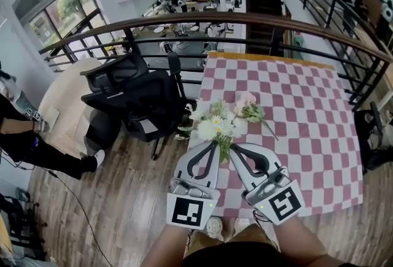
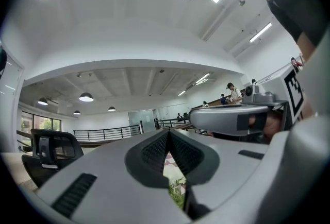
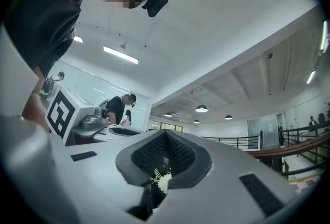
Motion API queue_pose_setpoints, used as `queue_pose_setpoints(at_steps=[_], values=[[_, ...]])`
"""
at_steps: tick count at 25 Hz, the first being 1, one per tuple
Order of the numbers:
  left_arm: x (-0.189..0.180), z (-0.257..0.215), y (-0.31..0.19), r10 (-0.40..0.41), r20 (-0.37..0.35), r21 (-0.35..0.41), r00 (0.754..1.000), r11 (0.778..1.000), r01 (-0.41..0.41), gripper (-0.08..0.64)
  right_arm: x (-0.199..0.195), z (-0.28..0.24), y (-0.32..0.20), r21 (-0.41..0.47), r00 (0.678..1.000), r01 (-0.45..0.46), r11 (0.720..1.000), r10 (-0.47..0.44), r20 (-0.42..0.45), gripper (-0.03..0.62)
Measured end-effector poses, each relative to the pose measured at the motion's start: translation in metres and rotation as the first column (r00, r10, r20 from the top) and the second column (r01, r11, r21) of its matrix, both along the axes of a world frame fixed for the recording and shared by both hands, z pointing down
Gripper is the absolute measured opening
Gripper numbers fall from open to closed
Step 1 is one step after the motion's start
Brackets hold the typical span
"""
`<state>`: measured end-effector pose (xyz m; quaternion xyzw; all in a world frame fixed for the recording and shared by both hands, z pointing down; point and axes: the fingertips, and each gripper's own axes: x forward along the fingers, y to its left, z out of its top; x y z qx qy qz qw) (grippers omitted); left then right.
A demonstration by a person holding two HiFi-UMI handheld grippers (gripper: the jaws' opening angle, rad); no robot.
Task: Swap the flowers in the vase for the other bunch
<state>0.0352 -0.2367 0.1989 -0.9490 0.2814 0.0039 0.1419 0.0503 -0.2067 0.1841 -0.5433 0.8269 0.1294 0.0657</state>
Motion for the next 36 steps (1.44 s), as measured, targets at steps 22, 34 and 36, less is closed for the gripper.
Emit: queue_pose_setpoints(at_steps=[22, 34, 36], values=[[0.007, -0.028, -0.006, 0.033, -0.064, 0.02, 0.997, 0.999, -0.032, 0.009, 0.004, -0.022, -0.006, 0.046, 0.994, -0.053, 0.998, 0.057, -0.098, 0.032], [0.003, -0.025, -0.003, 0.033, -0.059, 0.023, 0.998, 0.999, -0.031, 0.008, 0.001, -0.02, -0.004, 0.04, 0.995, -0.044, 0.998, 0.047, -0.09, 0.032], [0.004, -0.026, -0.003, 0.034, -0.06, 0.026, 0.998, 0.999, -0.032, 0.008, 0.001, -0.02, -0.004, 0.04, 0.995, -0.042, 0.998, 0.045, -0.089, 0.032]])
